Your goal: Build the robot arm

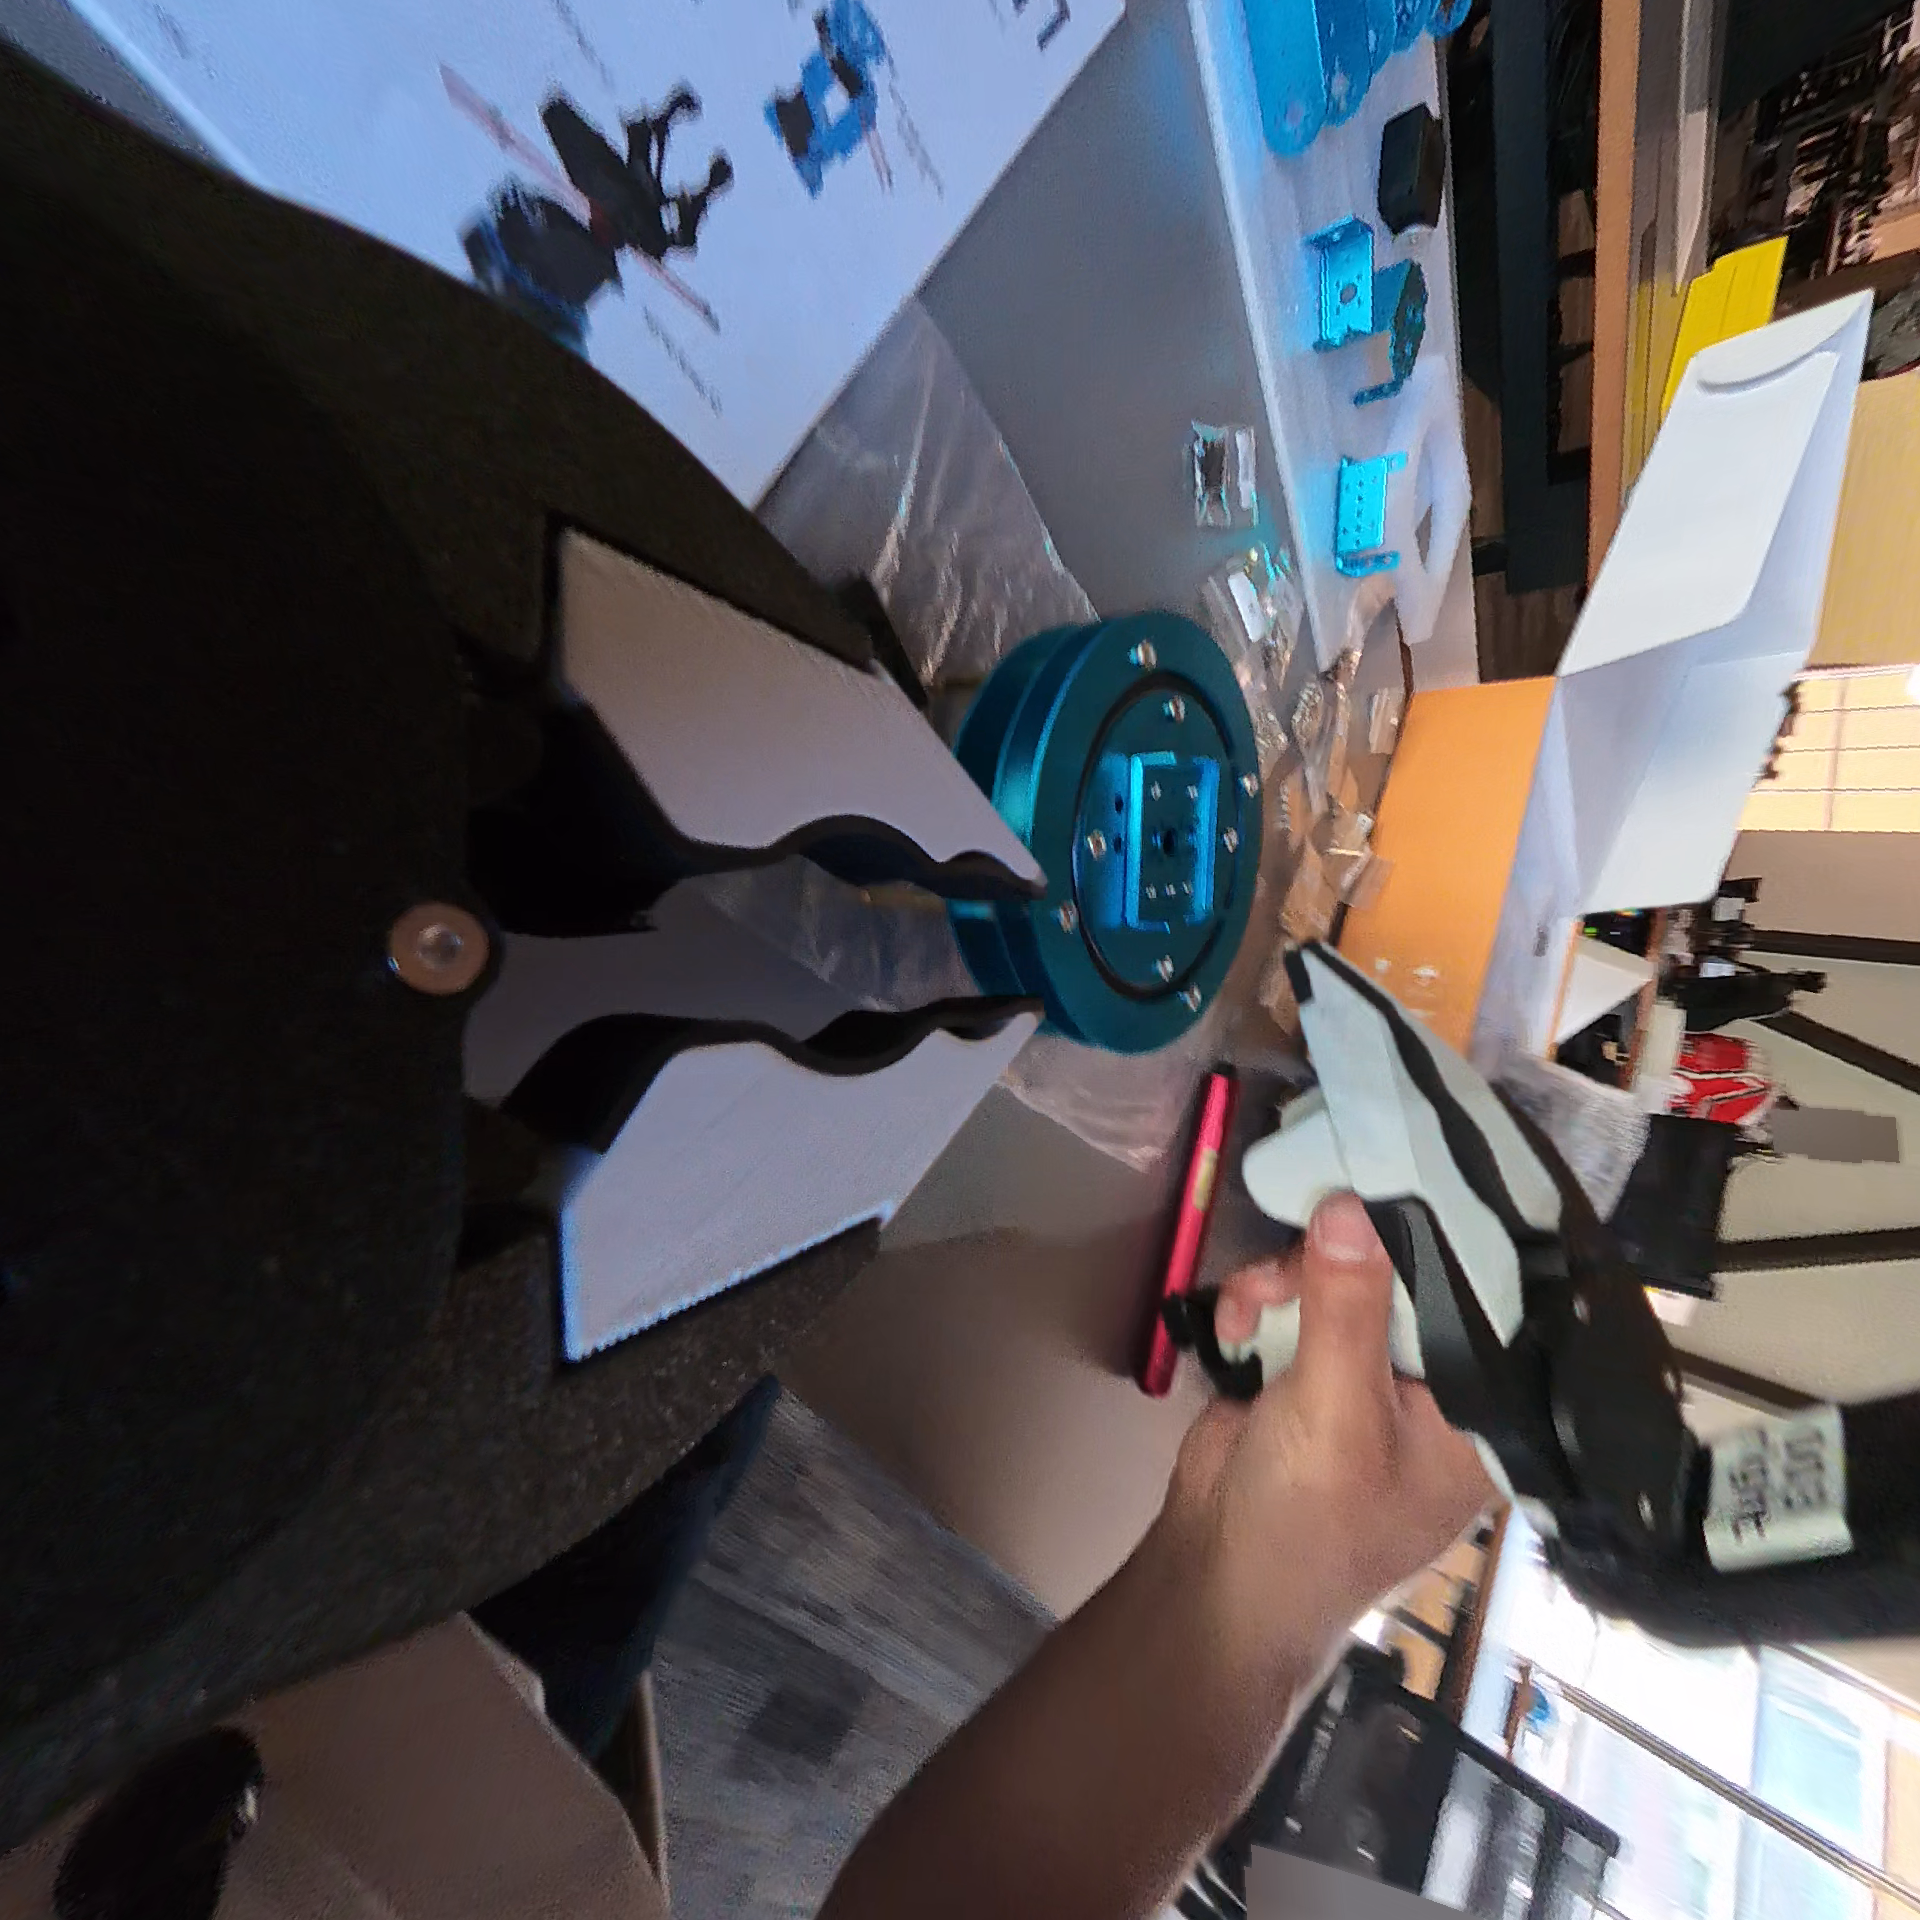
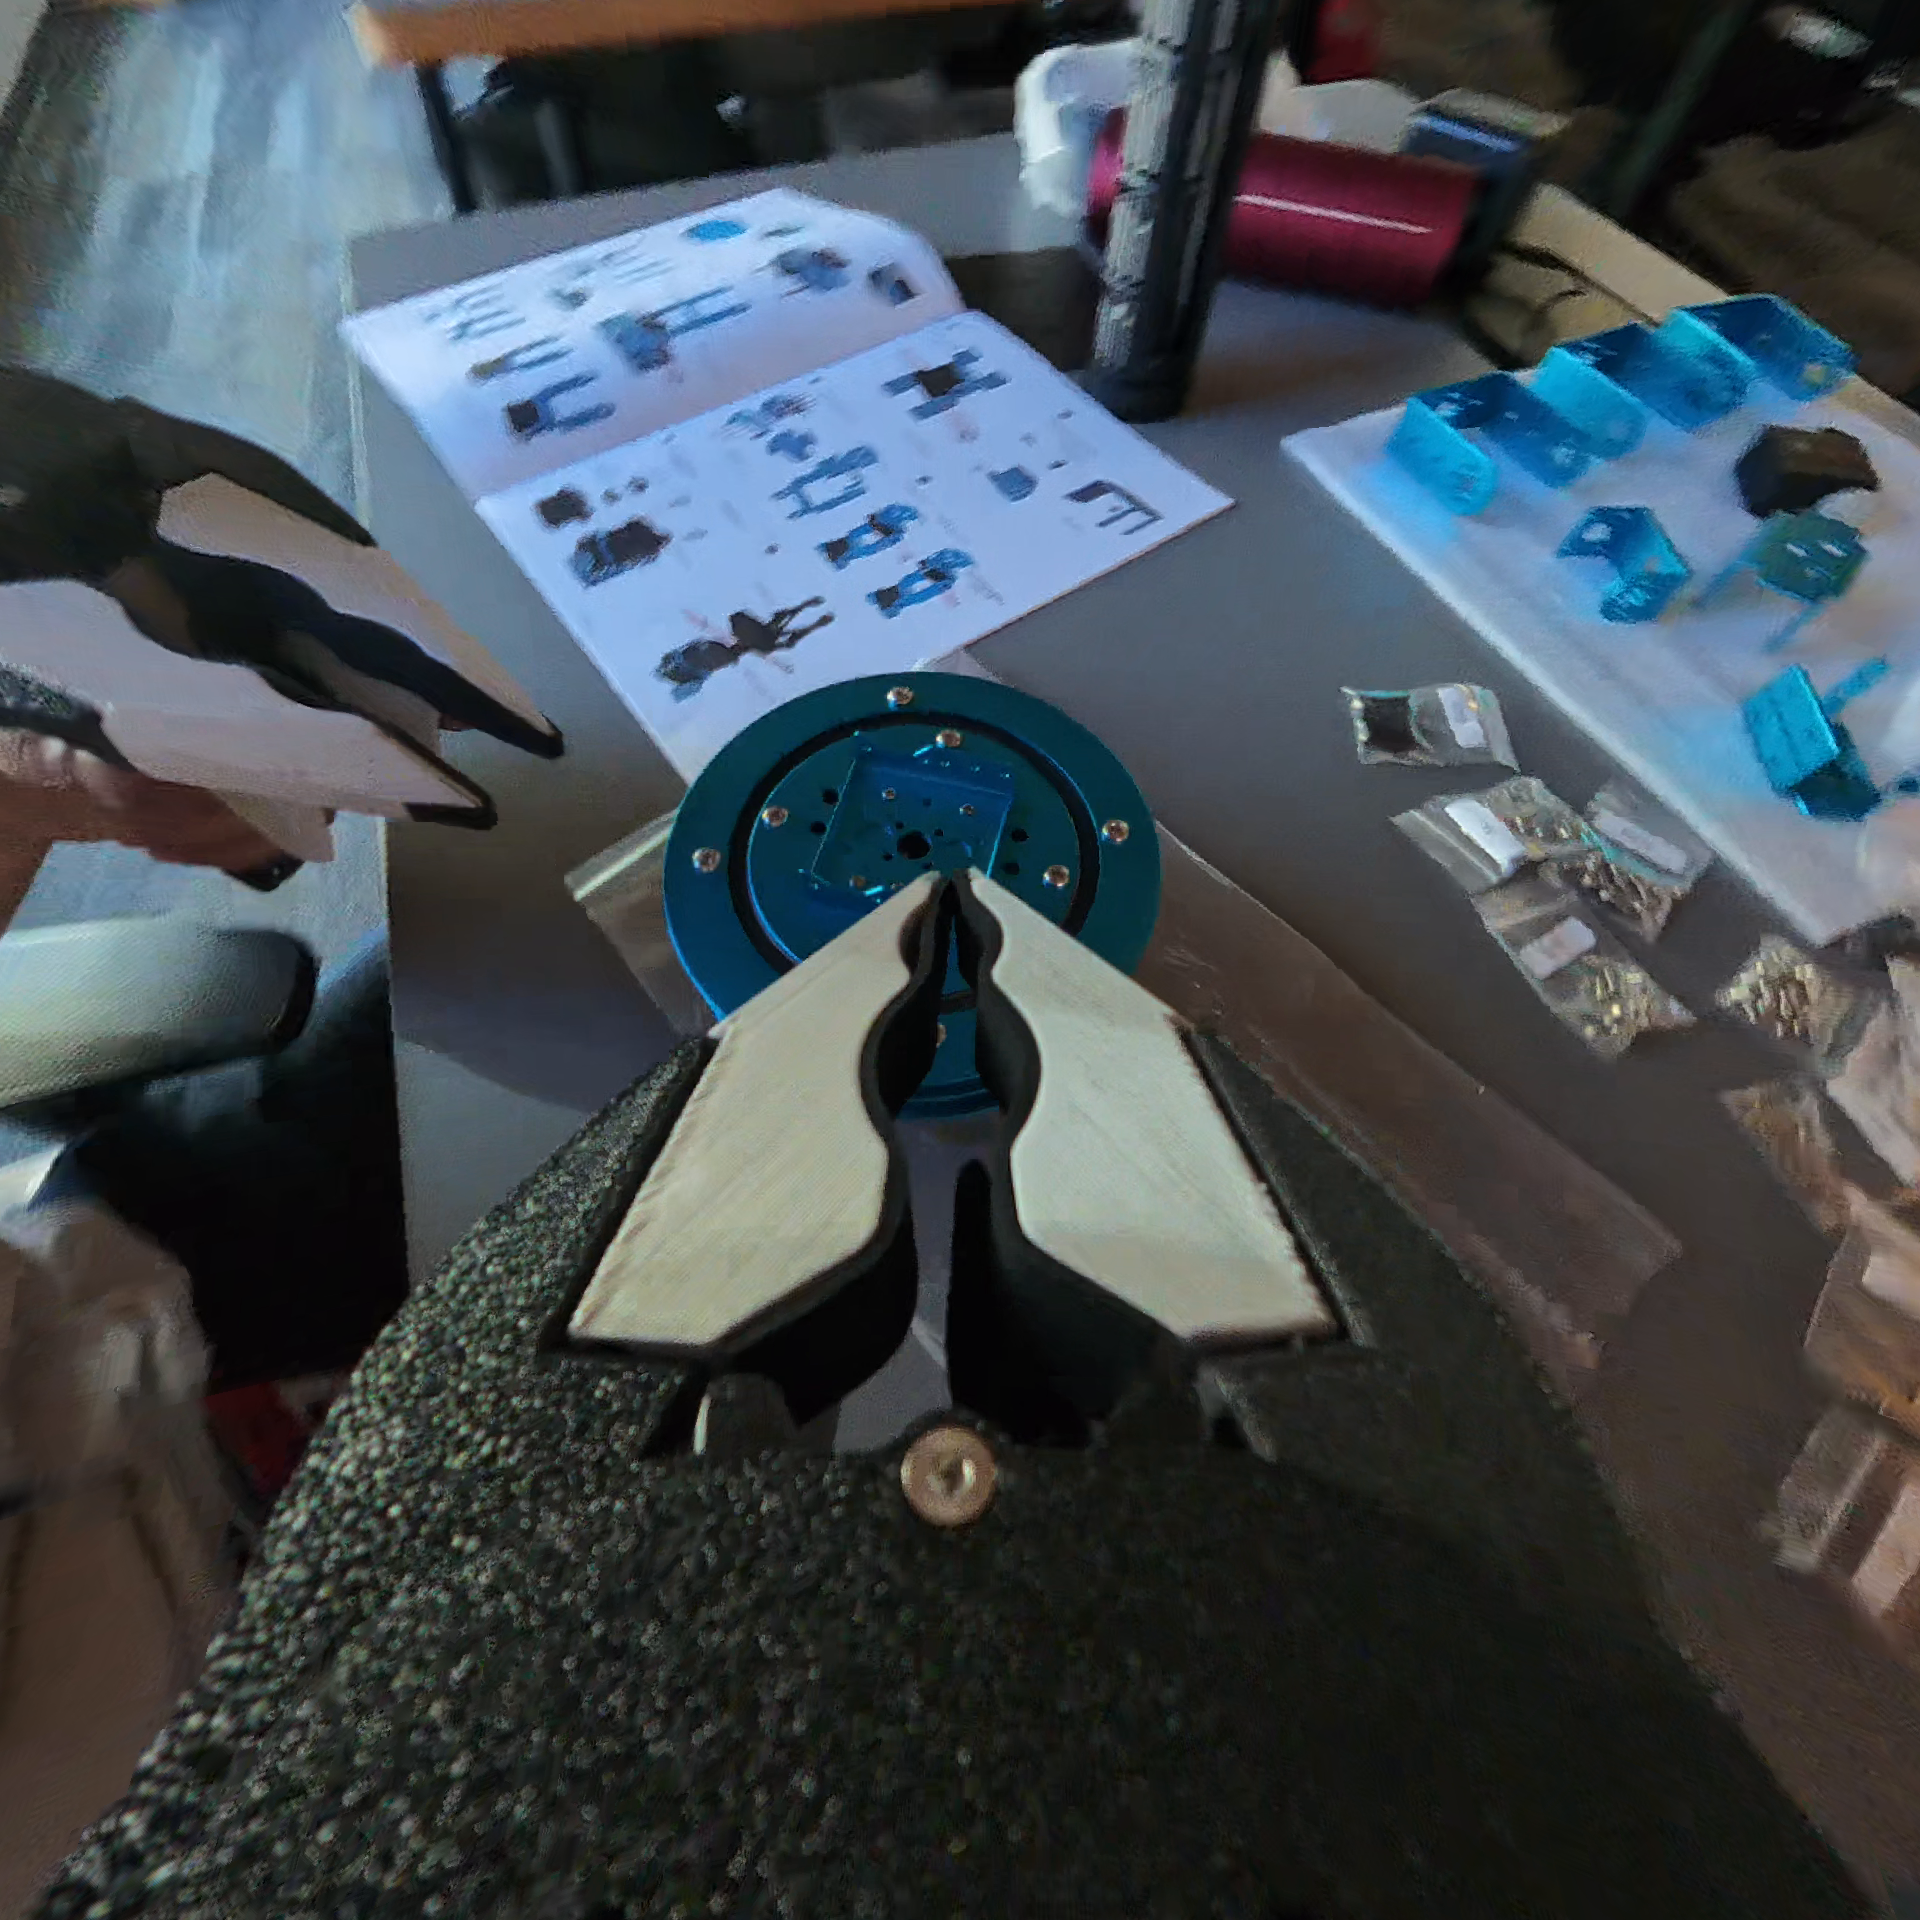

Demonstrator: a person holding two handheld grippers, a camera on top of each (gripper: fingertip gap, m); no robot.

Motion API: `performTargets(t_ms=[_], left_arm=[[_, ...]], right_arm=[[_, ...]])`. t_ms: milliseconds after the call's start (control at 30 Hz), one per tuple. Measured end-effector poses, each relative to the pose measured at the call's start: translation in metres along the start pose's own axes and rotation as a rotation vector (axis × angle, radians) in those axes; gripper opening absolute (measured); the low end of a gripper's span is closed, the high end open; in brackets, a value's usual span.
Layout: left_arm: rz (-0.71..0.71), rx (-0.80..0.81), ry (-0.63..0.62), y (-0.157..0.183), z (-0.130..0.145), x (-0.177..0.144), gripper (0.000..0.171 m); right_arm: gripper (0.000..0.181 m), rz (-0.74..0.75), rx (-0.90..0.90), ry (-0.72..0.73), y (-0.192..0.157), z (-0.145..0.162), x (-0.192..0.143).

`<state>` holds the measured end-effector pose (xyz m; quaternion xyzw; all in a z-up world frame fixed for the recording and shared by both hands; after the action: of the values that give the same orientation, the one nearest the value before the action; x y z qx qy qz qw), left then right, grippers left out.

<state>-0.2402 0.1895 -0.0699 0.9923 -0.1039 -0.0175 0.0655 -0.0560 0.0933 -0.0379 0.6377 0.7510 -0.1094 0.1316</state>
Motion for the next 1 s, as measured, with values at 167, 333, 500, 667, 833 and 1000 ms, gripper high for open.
performTargets(t_ms=[167, 333, 500, 667, 833, 1000], left_arm=[[0.073, 0.086, -0.092, -0.047, -0.016, -0.004, 0.017], [0.248, 0.149, -0.182, -0.087, -0.032, 0.021, 0.017], [0.410, 0.116, -0.260, -0.103, -0.022, 0.053, 0.018], [0.506, 0.048, -0.262, -0.100, -0.016, 0.071, 0.019], [0.531, 0.052, -0.277, -0.095, -0.013, 0.075, 0.018], [0.593, 0.015, -0.296, -0.091, -0.012, 0.079, 0.018]], right_arm=[[0.000, 0.244, 0.100, 0.131, -0.013, 0.012, 0.005], [0.000, 0.415, 0.209, 0.214, -0.025, 0.024, 0.006], [0.000, 0.561, 0.302, 0.180, -0.036, 0.031, 0.007], [0.000, 0.601, 0.417, 0.198, -0.035, 0.027, 0.005], [0.000, 0.627, 0.491, 0.194, -0.034, 0.018, 0.010], [0.000, 0.682, 0.595, 0.200, -0.032, 0.015, 0.014]])
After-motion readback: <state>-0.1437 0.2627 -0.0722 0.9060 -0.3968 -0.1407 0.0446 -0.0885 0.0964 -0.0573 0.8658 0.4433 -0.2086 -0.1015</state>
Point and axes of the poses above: each gripper's, where its closed fingertips meet, x out along the fingers, z out of its underside, y = z × x across the jaws, the point moved 8 cm from there along -x, back along the fingers, and after that the axes turned 9 degrees about y, right-handed, at the moved point
